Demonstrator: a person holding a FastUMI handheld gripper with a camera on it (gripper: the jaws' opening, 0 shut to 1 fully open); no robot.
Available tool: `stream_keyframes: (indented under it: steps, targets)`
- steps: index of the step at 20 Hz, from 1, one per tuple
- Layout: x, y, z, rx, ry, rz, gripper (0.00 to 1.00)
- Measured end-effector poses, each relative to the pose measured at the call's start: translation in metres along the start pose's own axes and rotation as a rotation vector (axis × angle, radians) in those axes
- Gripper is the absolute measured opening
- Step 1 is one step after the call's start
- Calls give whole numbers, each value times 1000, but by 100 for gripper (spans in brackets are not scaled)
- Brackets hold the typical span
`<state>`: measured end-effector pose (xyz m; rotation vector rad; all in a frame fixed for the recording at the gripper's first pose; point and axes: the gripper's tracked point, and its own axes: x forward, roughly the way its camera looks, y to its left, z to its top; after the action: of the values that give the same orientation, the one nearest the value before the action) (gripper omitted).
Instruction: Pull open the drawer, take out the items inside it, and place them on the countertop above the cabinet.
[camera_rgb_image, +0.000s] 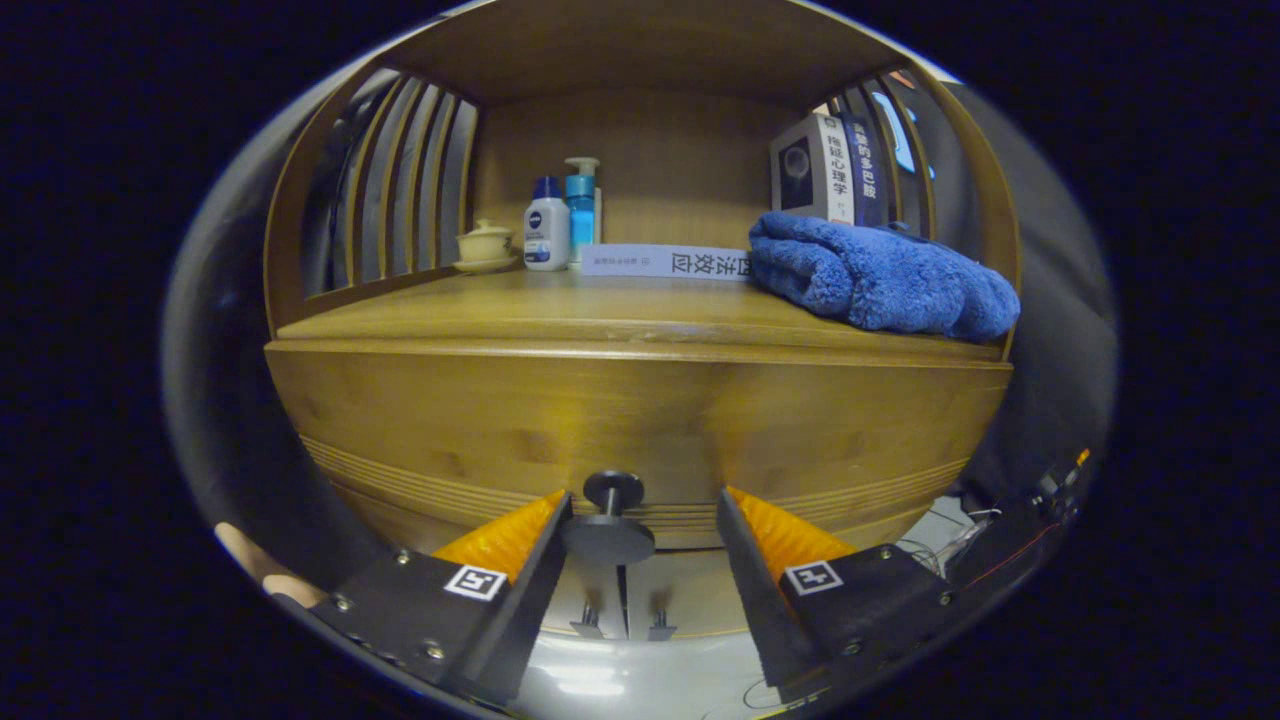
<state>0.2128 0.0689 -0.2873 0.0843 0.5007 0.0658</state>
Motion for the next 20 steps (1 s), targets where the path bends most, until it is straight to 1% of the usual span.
stream_keyframes:
  steps: [1, 2, 3, 4, 5, 7, 9, 10, 11, 17, 20]
  targets:
    - [0, 3, -1, 22, 8, 16, 80]
    - [1, 13, -3, 52, 21, 55, 77]
    - [3, 16, -5, 75, 24, 56, 70]
    - [-4, 11, -1, 82, 14, 54, 63]
    - [1, 12, -2, 81, 16, 50, 55]
    - [-2, 12, -4, 88, 25, 28, 41]
    - [0, 11, -3, 104, 20, 17, 41]
    - [6, 12, -5, 113, 14, 15, 37]
    - [0, 10, -3, 127, 7, 19, 33]
    - [-4, 12, -6, 137, 12, 14, 33]
    - [-23, 12, -14, 135, 6, 13, 33]
